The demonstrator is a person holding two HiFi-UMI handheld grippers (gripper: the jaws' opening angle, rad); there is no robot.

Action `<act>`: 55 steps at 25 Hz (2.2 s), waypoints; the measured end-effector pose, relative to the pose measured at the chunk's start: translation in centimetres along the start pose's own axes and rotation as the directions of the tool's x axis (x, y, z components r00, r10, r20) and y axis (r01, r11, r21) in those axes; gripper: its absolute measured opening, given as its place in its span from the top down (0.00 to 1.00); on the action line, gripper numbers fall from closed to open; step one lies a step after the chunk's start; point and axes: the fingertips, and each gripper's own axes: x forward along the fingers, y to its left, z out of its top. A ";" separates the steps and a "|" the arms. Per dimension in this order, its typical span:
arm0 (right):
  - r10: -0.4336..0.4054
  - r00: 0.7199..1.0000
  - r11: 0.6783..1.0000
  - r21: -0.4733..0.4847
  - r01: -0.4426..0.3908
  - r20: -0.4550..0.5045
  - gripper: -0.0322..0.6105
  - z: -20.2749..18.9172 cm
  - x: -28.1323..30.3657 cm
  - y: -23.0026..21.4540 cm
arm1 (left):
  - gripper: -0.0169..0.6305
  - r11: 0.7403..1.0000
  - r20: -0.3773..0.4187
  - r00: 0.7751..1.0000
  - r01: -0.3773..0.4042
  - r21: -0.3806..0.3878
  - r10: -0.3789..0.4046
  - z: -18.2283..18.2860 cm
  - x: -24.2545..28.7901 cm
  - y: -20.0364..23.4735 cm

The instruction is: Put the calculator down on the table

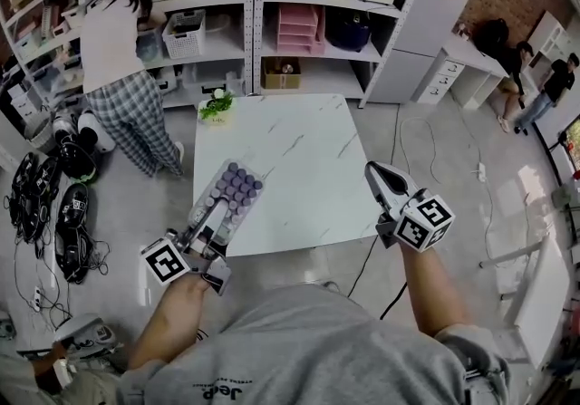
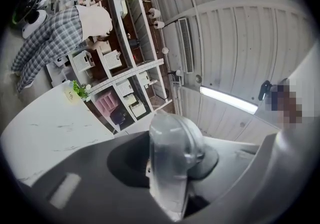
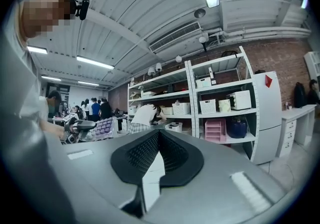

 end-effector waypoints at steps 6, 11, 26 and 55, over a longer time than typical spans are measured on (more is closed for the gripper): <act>0.026 1.000 0.999 0.028 -0.025 -0.002 0.95 -0.5 3.7 -5.1 | 0.74 1.000 -0.010 1.000 -0.024 -0.008 0.024 0.5 4.7 3.0; 0.089 0.996 0.994 0.060 -0.089 0.012 0.95 -0.9 7.7 -12.3 | 0.74 0.998 0.005 0.998 -0.068 0.006 0.068 0.3 10.9 5.4; 0.189 0.982 0.980 0.075 -0.186 -0.028 0.95 -7.4 21.2 -26.2 | 0.73 0.975 -0.128 0.967 -0.216 0.054 0.222 -0.4 25.2 18.2; 0.120 0.975 0.987 0.129 -0.096 -0.189 0.95 -22.2 37.2 -33.5 | 0.73 0.941 -0.644 0.720 -0.339 -0.002 0.258 -6.1 40.8 47.3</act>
